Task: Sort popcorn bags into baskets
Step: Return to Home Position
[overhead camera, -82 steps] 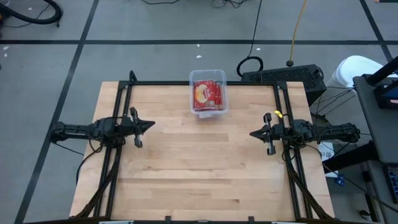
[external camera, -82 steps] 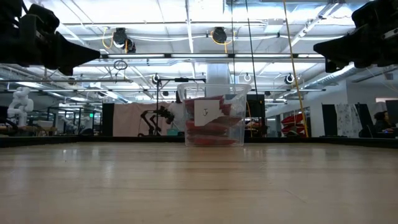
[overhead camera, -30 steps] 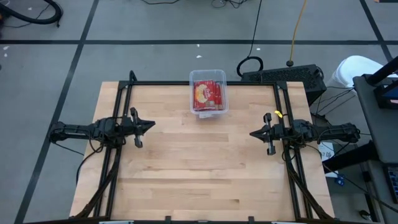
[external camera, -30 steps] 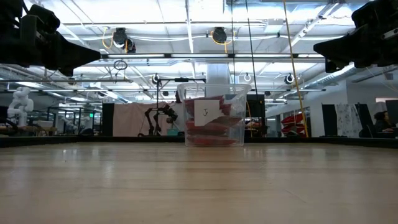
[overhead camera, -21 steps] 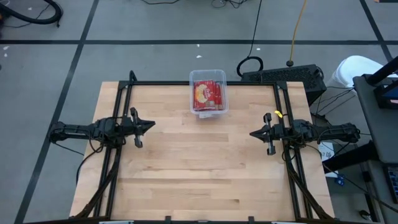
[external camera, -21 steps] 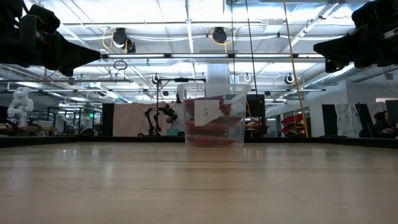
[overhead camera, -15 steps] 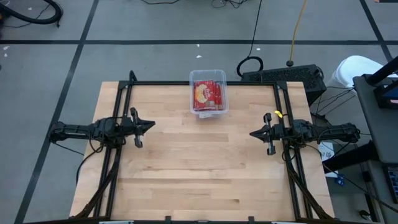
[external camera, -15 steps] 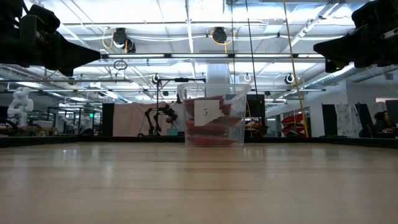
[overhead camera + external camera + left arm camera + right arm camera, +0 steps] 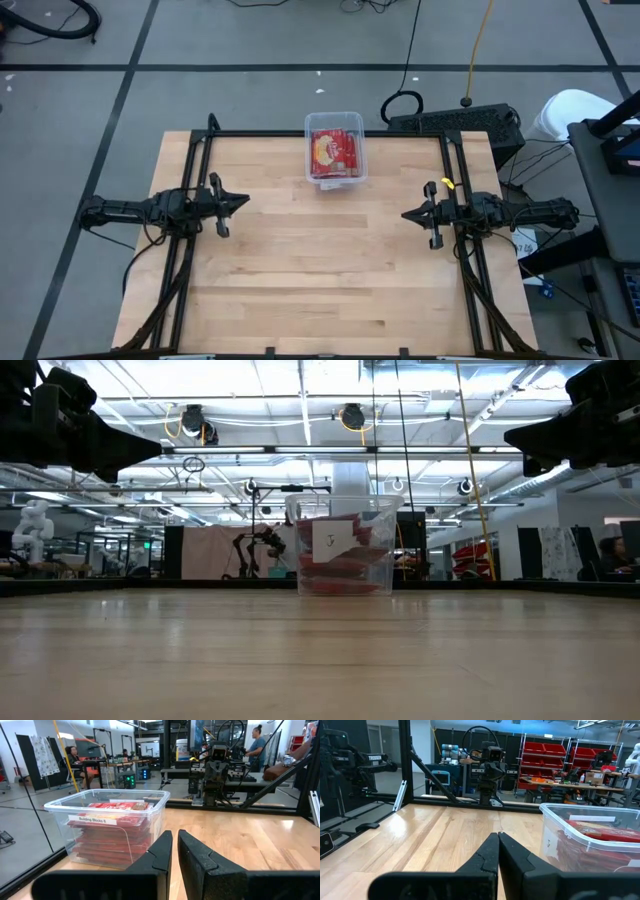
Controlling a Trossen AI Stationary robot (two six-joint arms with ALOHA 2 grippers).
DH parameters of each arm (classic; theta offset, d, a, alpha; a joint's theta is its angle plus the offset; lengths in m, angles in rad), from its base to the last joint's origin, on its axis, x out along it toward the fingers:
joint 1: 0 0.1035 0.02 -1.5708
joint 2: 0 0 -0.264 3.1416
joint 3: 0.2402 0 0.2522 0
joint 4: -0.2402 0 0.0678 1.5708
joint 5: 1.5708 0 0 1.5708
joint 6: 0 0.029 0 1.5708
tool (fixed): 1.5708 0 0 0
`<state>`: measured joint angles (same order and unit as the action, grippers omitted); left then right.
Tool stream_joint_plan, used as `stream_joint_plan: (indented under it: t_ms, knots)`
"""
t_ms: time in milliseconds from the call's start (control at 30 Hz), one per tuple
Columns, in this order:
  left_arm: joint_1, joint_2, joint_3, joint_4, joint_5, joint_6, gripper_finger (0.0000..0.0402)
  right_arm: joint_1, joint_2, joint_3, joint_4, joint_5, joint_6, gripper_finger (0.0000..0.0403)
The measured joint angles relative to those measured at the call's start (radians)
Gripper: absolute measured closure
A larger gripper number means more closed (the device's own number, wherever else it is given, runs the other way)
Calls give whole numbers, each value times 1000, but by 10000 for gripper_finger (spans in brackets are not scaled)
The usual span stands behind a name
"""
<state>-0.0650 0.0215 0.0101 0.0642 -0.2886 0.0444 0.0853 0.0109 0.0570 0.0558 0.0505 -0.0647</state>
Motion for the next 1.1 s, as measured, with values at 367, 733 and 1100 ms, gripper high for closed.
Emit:
stream_joint_plan:
  t_ms: [367, 733, 1100]
  knots:
    - [0, 0, 0, 0, 0, 0, 364, 0, 0, 0, 0, 0, 0, 403]
    - [0, 0, 0, 0, 0, 0, 364, 0, 0, 0, 0, 0, 0, 403]
    - [0, 0, 0, 0, 0, 0, 364, 0, 0, 0, 0, 0, 0, 403]
